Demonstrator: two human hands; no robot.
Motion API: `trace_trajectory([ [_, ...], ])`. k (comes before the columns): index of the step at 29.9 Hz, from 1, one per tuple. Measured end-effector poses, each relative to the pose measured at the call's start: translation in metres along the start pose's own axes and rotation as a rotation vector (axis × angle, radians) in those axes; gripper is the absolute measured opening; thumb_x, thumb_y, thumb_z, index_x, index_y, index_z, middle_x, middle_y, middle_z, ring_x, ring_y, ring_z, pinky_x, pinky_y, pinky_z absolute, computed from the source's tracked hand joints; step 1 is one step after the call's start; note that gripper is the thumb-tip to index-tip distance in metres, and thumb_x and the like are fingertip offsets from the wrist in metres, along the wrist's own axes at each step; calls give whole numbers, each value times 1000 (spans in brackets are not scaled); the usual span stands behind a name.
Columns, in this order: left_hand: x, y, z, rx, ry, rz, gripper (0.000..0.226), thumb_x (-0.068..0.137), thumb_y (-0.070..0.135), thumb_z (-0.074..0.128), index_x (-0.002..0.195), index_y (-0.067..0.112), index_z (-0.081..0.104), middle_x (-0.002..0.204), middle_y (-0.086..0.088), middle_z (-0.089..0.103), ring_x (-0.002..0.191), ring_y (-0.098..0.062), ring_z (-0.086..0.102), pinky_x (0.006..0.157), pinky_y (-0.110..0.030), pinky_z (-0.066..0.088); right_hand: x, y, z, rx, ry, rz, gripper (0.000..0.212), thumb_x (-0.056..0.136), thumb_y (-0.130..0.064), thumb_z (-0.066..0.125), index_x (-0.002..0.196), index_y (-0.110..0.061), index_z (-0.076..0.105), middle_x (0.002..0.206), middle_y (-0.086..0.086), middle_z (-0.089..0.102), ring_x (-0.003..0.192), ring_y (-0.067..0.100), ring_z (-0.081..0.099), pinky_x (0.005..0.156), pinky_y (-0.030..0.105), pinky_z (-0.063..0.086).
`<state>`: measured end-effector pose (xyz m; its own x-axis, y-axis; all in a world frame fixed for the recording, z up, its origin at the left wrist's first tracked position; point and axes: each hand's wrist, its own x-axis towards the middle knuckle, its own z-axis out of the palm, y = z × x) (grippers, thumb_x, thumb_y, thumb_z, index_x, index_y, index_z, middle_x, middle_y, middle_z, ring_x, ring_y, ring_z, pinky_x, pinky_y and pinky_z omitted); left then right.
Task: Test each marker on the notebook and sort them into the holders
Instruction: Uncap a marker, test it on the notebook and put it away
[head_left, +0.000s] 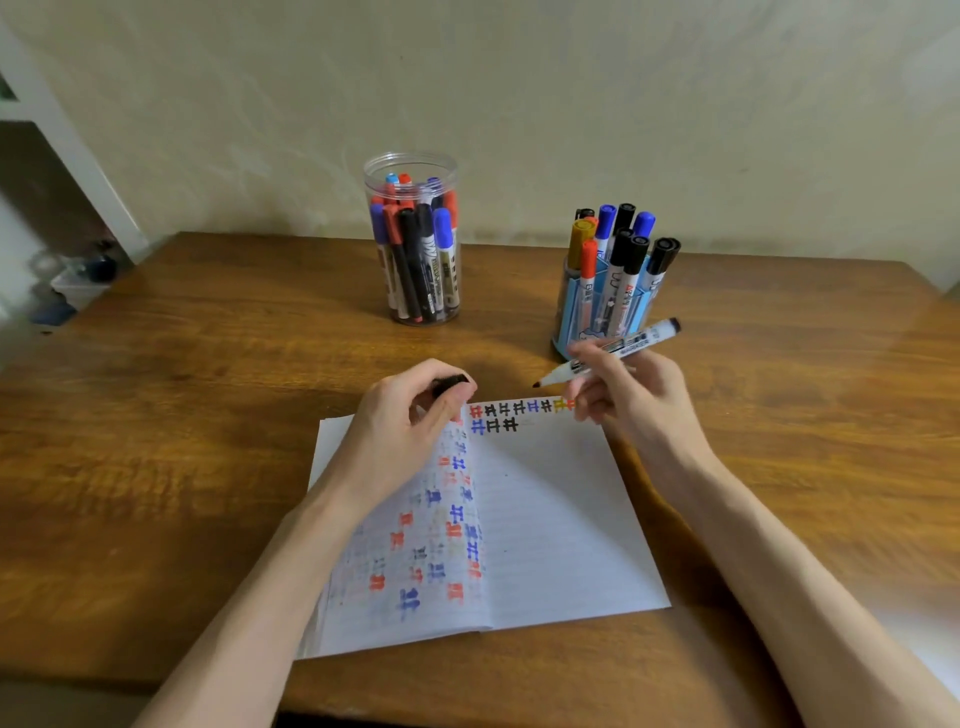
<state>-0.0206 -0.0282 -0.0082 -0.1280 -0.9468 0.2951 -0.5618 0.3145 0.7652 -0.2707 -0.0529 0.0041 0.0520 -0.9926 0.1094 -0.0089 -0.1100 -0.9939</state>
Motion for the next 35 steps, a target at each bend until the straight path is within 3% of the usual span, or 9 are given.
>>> trace_trajectory([
  [4, -3, 3, 6, -19, -28, 42, 15, 97, 33, 66, 110, 28, 71, 103, 20, 71, 105, -1, 66, 82, -22, 56, -4, 5, 8, -64, -31, 49, 16, 103, -22, 67, 107, -7, 71, 86, 16, 78, 70, 25, 71, 69, 40, 55],
  [10, -3, -1, 11, 43, -29, 45, 12, 97, 32, 69, 108, 28, 70, 100, 19, 72, 99, -2, 66, 78, -29, 57, 0, 18, 10, -273, 1, -57, 8, 94, -20, 77, 93, -12, 75, 78, 0, 75, 69, 11, 69, 64, 23, 54],
  [20, -6, -10, 14, 93, -23, 20, 14, 97, 43, 66, 106, 33, 70, 98, 18, 72, 95, -2, 67, 73, -31, 59, 1, 30, 20, -471, 61, -169, 12, 91, -21, 72, 80, -25, 71, 66, -21, 69, 59, 3, 65, 59, 23, 53],
  [27, -7, -9, 14, 96, -24, 24, 14, 97, 42, 66, 107, 32, 70, 97, 18, 72, 94, -3, 67, 74, -31, 57, -2, 27, 23, -552, 59, -209, 21, 91, -21, 74, 73, -29, 68, 62, -21, 66, 54, 1, 55, 52, 22, 47],
  [31, -7, -8, 12, 83, -18, 20, 13, 97, 40, 66, 105, 31, 70, 96, 18, 72, 93, -3, 67, 74, -32, 57, -2, 28, 23, -564, 107, -210, 15, 91, -19, 75, 76, -21, 71, 58, -13, 63, 53, 1, 53, 50, 14, 41],
  [35, -6, -8, 13, 80, -18, 18, 12, 97, 40, 65, 105, 32, 70, 97, 19, 72, 95, -2, 67, 74, -30, 57, -3, 27, 22, -534, 88, -202, 17, 90, -16, 74, 75, -22, 69, 59, -21, 62, 54, 1, 54, 52, 12, 41],
])
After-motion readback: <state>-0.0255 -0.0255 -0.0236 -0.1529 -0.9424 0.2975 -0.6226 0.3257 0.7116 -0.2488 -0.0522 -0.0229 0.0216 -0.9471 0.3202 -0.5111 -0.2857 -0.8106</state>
